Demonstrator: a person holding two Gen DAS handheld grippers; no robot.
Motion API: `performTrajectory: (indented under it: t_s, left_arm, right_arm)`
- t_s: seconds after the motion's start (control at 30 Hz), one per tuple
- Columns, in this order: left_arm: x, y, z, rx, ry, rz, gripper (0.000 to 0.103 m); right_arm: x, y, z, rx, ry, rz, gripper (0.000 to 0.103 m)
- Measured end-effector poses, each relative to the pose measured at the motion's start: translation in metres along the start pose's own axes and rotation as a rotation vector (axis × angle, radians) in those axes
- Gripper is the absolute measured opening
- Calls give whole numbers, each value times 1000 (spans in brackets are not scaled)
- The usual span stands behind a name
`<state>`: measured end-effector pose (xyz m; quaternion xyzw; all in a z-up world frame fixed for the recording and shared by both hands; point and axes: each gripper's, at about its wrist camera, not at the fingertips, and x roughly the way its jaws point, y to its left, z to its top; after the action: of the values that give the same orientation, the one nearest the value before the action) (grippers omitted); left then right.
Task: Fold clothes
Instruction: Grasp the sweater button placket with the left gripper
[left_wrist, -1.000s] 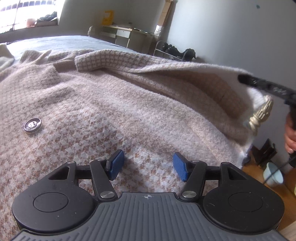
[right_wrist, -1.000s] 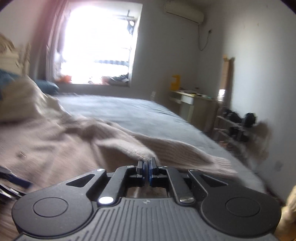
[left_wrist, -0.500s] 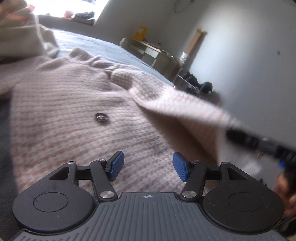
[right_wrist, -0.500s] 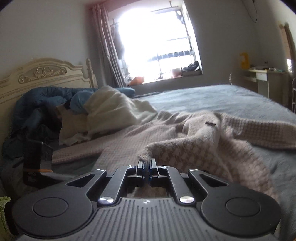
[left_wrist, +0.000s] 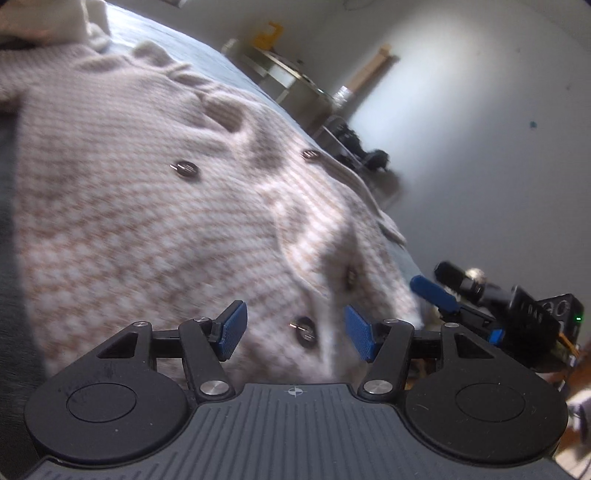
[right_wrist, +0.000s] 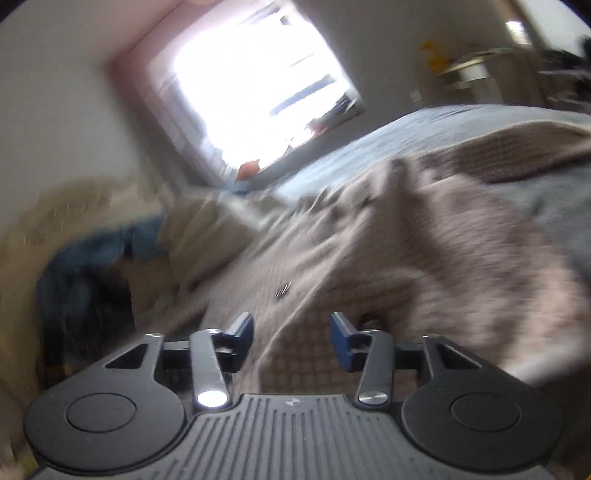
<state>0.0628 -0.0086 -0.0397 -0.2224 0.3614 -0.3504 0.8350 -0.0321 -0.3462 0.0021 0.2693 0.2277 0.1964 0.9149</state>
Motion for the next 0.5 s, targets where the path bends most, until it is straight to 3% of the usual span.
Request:
performTrajectory:
  t_s: [0.13, 0.27, 0.47, 0.5]
  left_arm:
    - [22, -10, -2, 24, 59, -31, 60]
    - [41, -12, 1, 27, 85, -4, 55]
    - [55, -14, 10, 10, 82, 40, 35]
    - [55, -13, 11, 1, 83, 42, 26]
  right_arm:
    - [-48, -54, 0, 221, -98, -111, 55]
    - [-65, -105, -20, 471, -104, -121, 53]
    - [-53, -135, -31, 606, -97, -80, 48]
    - [-50, -137, -31, 609, -96, -86, 47]
